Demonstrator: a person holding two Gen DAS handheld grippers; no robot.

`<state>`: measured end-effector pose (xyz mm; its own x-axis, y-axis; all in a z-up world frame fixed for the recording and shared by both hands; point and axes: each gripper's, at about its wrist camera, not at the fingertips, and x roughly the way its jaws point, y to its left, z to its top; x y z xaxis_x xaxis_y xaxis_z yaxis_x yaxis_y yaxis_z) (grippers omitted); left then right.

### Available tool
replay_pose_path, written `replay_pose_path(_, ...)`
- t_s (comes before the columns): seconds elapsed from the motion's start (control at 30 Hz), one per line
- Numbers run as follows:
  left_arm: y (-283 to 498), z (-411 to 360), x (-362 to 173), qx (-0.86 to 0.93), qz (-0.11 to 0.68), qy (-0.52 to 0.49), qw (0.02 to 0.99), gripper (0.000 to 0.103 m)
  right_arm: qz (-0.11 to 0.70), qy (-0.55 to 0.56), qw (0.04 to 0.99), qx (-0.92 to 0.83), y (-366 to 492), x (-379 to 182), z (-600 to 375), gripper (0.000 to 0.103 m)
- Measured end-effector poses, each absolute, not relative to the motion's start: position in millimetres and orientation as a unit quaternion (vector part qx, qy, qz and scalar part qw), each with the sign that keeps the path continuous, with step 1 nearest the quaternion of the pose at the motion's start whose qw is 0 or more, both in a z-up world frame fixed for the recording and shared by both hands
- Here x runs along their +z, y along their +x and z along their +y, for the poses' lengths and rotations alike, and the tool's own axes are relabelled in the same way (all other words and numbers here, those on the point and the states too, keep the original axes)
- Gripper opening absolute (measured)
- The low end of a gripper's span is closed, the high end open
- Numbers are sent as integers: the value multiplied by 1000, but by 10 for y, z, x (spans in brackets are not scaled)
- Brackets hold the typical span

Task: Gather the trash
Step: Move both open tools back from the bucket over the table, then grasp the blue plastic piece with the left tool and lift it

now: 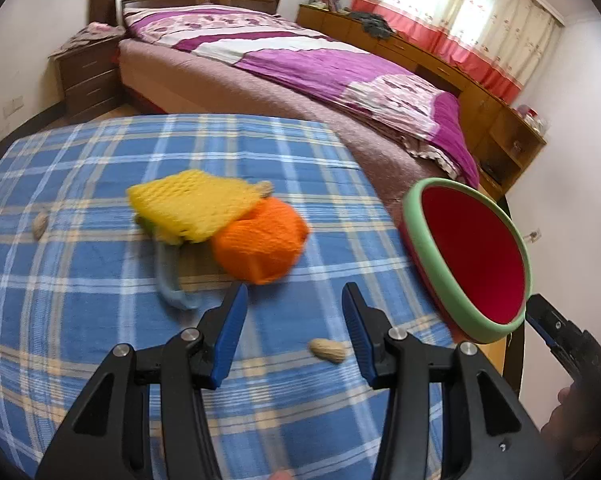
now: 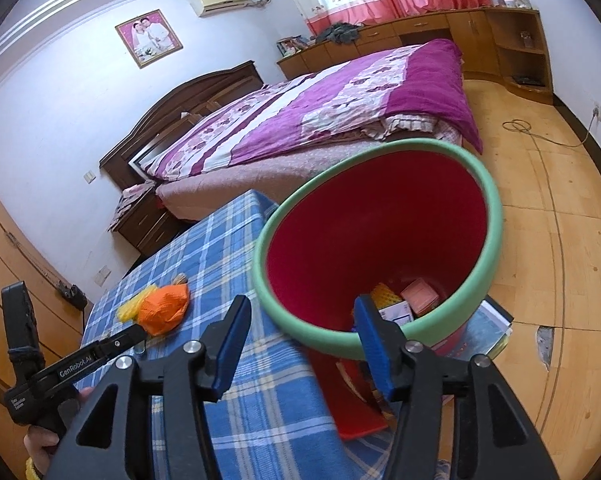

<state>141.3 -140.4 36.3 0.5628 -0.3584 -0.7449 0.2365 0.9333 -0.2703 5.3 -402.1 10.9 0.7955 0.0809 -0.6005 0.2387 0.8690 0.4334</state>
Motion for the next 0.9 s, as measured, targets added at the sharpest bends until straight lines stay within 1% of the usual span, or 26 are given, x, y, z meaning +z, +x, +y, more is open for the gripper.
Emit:
replay_pose_path(0.37,1561,-1026,243,-114,442,-65,888,49,327,236,915,-29,122,113,-3793,58)
replay_pose_path(0.73,1878,-986,23,-97,459,-34,883,49,339,230,912,-23,189,63,-3733,59)
replay_pose_path(0.8,1933,-970,-11,-95,465,-38,880,43,340,230,912,-22,195,54,-3725,59)
replay_pose_path(0.83,1959,-962,-32,-95,470,-42,876,37,341,229,911,-22,202,48,-3724,59)
replay_pose_path(0.87,1978,-954,-55,-97,476,-47,873,33,342,229,911,-22,206,45,-3722,59)
replay_pose_path(0.9,1978,-955,-62,-97,477,-48,872,32,343,229,911,-22,210,40,-3723,59)
